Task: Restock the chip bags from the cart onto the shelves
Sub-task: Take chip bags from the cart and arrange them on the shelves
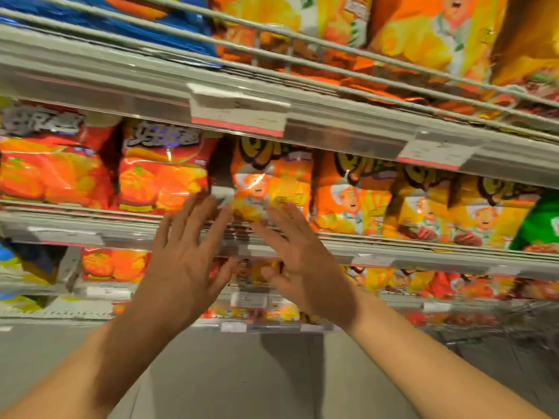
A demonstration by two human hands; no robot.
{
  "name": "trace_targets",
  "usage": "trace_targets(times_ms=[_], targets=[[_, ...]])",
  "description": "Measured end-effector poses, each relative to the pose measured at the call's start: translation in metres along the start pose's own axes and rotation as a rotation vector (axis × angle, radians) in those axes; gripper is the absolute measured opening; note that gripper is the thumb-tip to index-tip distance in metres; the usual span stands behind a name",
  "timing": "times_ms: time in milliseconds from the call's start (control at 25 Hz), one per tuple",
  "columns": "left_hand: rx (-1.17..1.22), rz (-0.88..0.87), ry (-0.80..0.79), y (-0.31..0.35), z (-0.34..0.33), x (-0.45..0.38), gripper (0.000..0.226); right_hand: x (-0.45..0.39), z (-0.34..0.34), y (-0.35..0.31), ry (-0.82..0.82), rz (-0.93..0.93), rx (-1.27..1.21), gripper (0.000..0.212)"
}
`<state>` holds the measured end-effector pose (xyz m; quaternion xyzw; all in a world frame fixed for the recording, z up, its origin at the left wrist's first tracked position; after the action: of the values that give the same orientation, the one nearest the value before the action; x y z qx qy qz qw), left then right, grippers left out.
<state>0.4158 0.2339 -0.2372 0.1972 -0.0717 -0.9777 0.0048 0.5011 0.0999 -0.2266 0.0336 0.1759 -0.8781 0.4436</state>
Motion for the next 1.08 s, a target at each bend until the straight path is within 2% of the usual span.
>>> trace_targets(times_ms=[80, 280, 440, 560, 640, 880, 960, 1080], targets=[[0.018, -0.032, 0.013, 0.031, -0.008, -0.019, 0.073, 0.010, 0.016, 0.020, 0.033, -0.036, -0.086, 0.057], [0.049, -0.114, -0.014, 0.103, -0.028, -0.057, 0.076, 0.054, 0.056, 0.098, 0.221, -0.104, 0.140, 0.057], [-0.026, -0.192, -0.066, 0.156, -0.050, -0.083, 0.075, 0.083, 0.059, 0.150, 0.184, -0.188, 0.259, 0.072], [-0.212, -0.239, -0.179, 0.194, -0.075, -0.100, 0.076, 0.105, 0.069, 0.188, 0.208, -0.261, 0.217, 0.066], [-0.242, -0.255, -0.214, 0.219, -0.086, -0.113, 0.078, 0.125, 0.079, 0.216, 0.216, -0.299, 0.207, 0.062], [0.003, -0.254, -0.259, 0.294, -0.119, -0.164, 0.077, 0.165, 0.123, 0.321, 0.110, -0.468, 0.253, 0.083], [-0.030, -0.197, -0.283, 0.304, -0.129, -0.171, 0.078, 0.162, 0.129, 0.352, 0.005, -0.518, 0.261, 0.090], [-0.096, -0.149, -0.339, 0.309, -0.128, -0.168, 0.094, 0.152, 0.127, 0.376, -0.104, -0.540, 0.200, 0.091]])
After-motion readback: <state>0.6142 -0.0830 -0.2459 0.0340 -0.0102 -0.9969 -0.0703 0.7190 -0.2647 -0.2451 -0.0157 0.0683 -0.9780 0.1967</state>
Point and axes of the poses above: each hand's wrist, its own x-axis away from the middle knuckle, its own z-axis out of the back of the hand, y = z × x, the point moved 7 cm from there along -x, towards the middle knuckle, and after that the axes turned 9 degrees about -z, right-handed, at the moved point
